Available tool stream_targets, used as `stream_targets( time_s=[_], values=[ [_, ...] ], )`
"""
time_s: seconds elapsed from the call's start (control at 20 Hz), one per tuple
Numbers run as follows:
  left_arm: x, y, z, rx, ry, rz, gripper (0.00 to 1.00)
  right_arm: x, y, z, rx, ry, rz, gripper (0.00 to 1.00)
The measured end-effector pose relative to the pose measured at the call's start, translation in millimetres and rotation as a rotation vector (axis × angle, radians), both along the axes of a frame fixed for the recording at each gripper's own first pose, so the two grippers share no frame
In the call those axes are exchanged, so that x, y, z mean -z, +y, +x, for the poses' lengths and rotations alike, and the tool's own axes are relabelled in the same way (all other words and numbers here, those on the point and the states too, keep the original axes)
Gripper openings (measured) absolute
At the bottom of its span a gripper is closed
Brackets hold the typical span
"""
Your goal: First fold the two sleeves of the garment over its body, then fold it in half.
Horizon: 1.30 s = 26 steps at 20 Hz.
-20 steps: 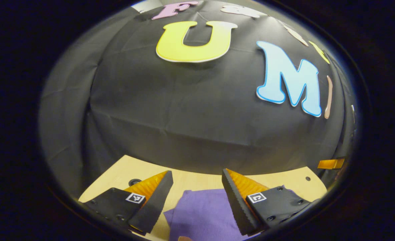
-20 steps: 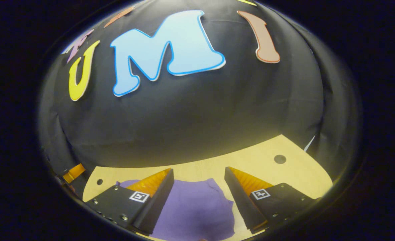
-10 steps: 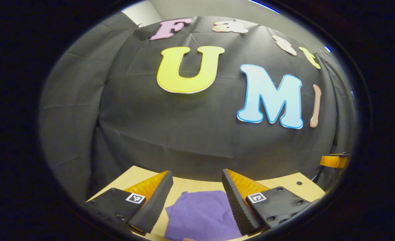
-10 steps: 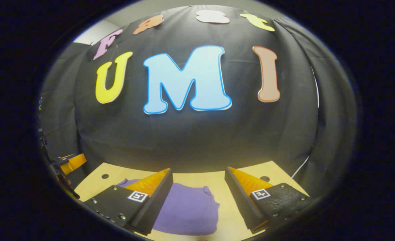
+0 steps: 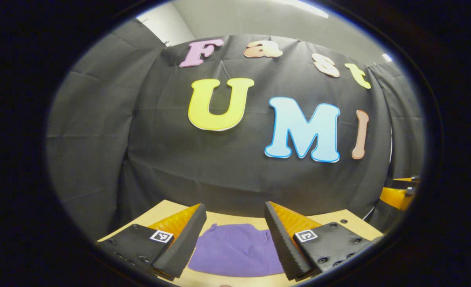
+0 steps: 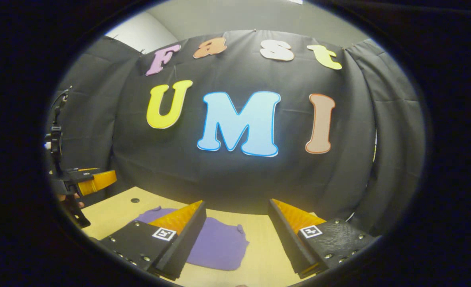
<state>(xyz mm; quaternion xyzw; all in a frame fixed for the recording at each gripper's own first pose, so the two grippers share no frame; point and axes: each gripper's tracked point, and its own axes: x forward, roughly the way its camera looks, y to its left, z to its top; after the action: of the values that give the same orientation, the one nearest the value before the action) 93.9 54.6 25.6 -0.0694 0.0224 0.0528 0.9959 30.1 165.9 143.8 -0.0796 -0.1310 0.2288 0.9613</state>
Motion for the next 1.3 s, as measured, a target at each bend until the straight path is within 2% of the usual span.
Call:
stream_targets(
  time_s=[0.15, 0.2, 0.25, 0.3, 0.35, 0.4, 0.45, 0.5, 0.6, 0.7, 0.9, 0.95, 1.0, 1.05, 1.3],
  values=[
    [-6, -11, -30, -0.012, -0.016, 0.016, 0.92, 6, -12, -21, -0.014, -0.011, -0.010, 0.96],
    [-7, -15, -37, -0.007, -0.015, 0.020, 0.92, 7, -17, -26, -0.013, -0.012, -0.004, 0.93],
    [-8, -20, -43, 0.003, -0.017, 0.023, 0.92, 5, -21, -32, -0.012, -0.018, 0.009, 0.96],
    [-11, -23, -47, 0.013, -0.023, 0.029, 0.92, 3, -23, -36, -0.008, -0.025, 0.024, 0.93],
    [-15, -26, -50, 0.025, -0.034, 0.035, 0.92, 1, -26, -40, 0.001, -0.033, 0.035, 0.97],
    [-19, -28, -53, 0.035, -0.039, 0.041, 0.92, 0, -31, -42, 0.022, -0.035, 0.043, 0.97],
    [-20, -30, -54, 0.045, -0.040, 0.046, 0.92, 1, -34, -46, 0.033, -0.030, 0.048, 0.92],
    [-22, -31, -57, 0.055, -0.045, 0.050, 0.92, 2, -32, -49, 0.029, -0.025, 0.052, 0.96],
    [-27, -34, -62, 0.075, -0.065, 0.048, 0.95, 6, -37, -55, 0.041, -0.011, 0.068, 0.97],
    [-30, -38, -70, 0.098, -0.090, 0.048, 0.92, 10, -43, -61, 0.058, 0.002, 0.094, 0.97],
    [-32, -42, -86, 0.131, -0.116, 0.041, 0.92, 23, -58, -74, 0.095, 0.034, 0.116, 0.97],
    [-34, -44, -89, 0.137, -0.122, 0.037, 0.92, 24, -63, -78, 0.107, 0.031, 0.115, 0.92],
    [-34, -44, -91, 0.142, -0.125, 0.038, 0.92, 24, -67, -80, 0.115, 0.028, 0.112, 0.97],
    [-33, -45, -93, 0.144, -0.121, 0.040, 0.92, 23, -73, -82, 0.124, 0.024, 0.115, 0.97],
    [-32, -59, -96, 0.135, -0.117, 0.051, 0.92, 11, -92, -88, 0.099, -0.007, 0.156, 0.97]
  ],
)
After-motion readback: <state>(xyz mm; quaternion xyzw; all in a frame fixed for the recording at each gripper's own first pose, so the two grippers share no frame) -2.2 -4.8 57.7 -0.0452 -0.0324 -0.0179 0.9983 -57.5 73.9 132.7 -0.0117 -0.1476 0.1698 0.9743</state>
